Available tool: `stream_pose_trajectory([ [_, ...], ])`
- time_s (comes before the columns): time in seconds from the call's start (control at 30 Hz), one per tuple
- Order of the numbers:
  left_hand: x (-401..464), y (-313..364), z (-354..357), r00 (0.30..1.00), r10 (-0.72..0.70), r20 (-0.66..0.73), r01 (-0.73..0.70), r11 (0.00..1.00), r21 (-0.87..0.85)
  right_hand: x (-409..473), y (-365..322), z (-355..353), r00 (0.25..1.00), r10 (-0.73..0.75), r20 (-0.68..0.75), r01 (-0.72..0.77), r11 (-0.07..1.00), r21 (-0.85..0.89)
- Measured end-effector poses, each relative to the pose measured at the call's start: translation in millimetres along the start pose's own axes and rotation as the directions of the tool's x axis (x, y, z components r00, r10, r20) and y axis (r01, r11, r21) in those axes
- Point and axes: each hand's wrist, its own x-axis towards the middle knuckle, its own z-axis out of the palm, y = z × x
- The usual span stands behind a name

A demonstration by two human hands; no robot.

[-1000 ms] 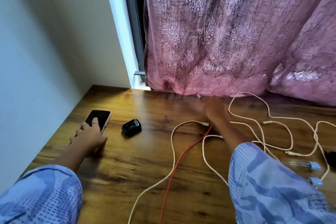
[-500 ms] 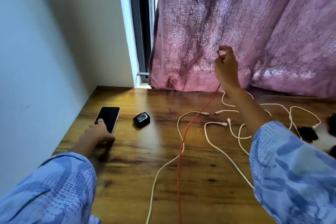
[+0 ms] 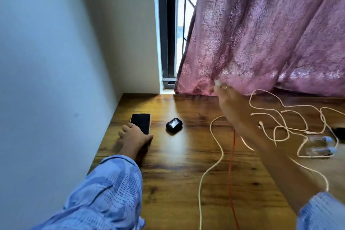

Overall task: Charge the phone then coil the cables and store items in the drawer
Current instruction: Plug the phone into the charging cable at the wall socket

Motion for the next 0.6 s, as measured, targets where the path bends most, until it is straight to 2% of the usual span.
stream_pose_trajectory([
  [0.13,7.7,-6.2,-3.7,0.998,-0.003,0.07,0.011,0.993,-0.116,-32.4,5.8,37.6,0.996,0.027,0.089,-0.035,0.995,0.089],
  [0.23,4.2,-7.8,-10.4,0.986,0.054,0.159,-0.002,0.95,-0.311,-52.2,11.4,58.4,0.985,0.069,0.156,-0.088,0.988,0.123],
  [0.33,-7.9,-2.4,-22.0,0.96,0.122,0.25,0.078,0.745,-0.663,-69.5,9.4,74.4,0.976,0.081,0.203,-0.113,0.982,0.149],
  [0.4,-18.3,6.7,-31.9,0.938,0.168,0.304,0.146,0.605,-0.783,-79.9,5.1,83.9,0.974,0.06,0.219,-0.101,0.979,0.18],
  [0.5,-38.5,24.8,-51.5,0.902,0.224,0.369,0.257,0.408,-0.876,-96.8,-0.4,93.6,0.981,-0.017,0.194,-0.021,0.98,0.197],
  [0.6,-52.1,37.7,-66.2,0.858,0.254,0.446,0.35,0.345,-0.871,-110.2,-5.8,98.8,0.987,-0.072,0.141,0.047,0.984,0.172],
])
